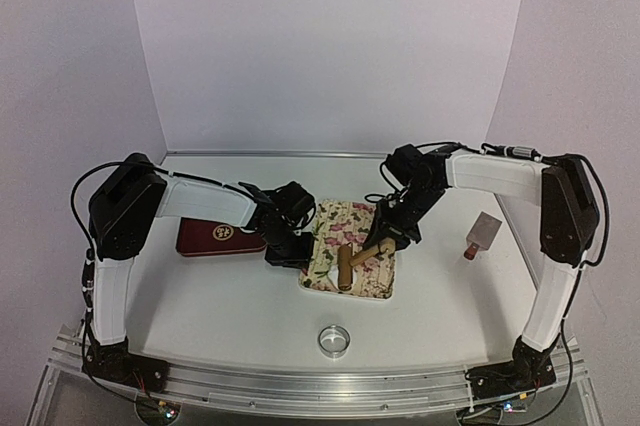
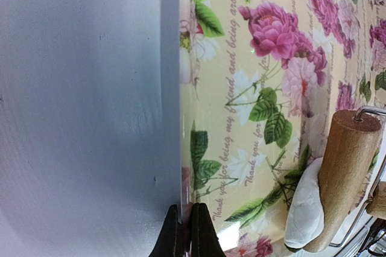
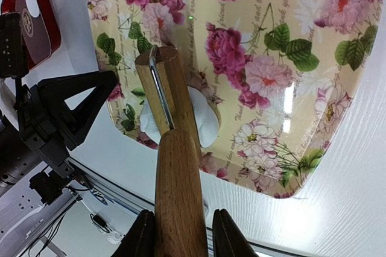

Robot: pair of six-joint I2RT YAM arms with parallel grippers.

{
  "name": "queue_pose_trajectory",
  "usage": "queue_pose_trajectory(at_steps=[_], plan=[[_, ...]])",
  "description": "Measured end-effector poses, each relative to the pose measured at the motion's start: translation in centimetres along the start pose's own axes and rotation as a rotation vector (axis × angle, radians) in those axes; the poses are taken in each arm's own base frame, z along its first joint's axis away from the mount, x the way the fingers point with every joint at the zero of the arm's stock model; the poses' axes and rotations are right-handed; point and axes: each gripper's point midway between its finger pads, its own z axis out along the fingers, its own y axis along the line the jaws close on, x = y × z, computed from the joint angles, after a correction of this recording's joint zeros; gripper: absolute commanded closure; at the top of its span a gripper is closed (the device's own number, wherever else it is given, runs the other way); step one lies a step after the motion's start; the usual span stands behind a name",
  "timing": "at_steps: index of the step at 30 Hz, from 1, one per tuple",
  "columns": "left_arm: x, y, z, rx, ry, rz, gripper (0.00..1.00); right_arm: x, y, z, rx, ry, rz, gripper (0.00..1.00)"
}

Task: Roll out the dumpling wrappers from the dough
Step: Flatten out the dough on the work surface.

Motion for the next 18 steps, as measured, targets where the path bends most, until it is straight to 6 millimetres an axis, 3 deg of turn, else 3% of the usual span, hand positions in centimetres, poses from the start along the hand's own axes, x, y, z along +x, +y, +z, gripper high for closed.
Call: queue_pose_trajectory(at_steps=[18], plan=[[0.0,0.0,0.0,0.0,0.0,-0.004,1.0,0.3,-2.4,-1.1,-0.028,0.009,0.04,1.0]])
